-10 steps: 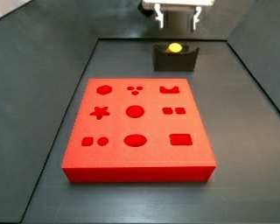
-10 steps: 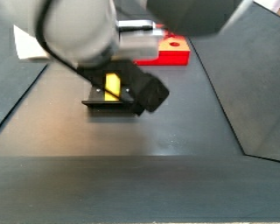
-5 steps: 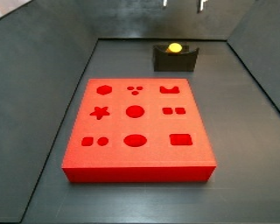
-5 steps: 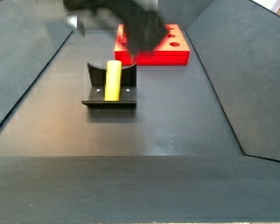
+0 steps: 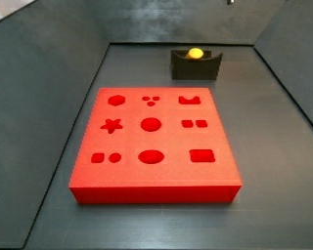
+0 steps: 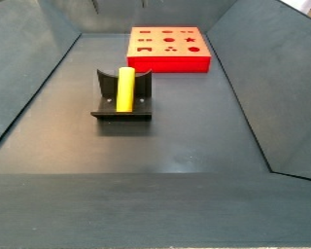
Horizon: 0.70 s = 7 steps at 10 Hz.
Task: Pick up the oval object. Move up. Place the oval object on the fixture. Regrasp the oval object. Move to above the board. Insert the oval object.
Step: Regrasp the oval object.
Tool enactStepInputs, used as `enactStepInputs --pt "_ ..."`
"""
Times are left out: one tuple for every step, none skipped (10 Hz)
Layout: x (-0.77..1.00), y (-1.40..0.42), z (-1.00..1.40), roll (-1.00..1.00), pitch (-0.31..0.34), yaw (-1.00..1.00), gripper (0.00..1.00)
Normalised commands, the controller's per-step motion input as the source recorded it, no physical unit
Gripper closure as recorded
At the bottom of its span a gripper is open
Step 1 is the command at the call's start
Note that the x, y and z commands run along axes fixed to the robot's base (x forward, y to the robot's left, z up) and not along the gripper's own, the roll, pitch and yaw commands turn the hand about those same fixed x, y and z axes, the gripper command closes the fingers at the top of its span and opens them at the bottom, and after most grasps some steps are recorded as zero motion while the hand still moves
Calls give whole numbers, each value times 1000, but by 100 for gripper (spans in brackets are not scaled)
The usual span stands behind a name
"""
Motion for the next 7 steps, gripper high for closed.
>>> enactStepInputs --pt "-36 -23 27 1000 11 4 0" --pt "-34 -39 10 1000 8 5 0" --pt "-41 -34 19 1000 1 5 0" --pt "-45 -24 19 1000 -3 6 0" --pt "-34 -25 -3 1000 -14 7 0" --pt "-31 -21 -3 1000 -18 8 0" --pt "-26 -15 4 1000 -27 9 0"
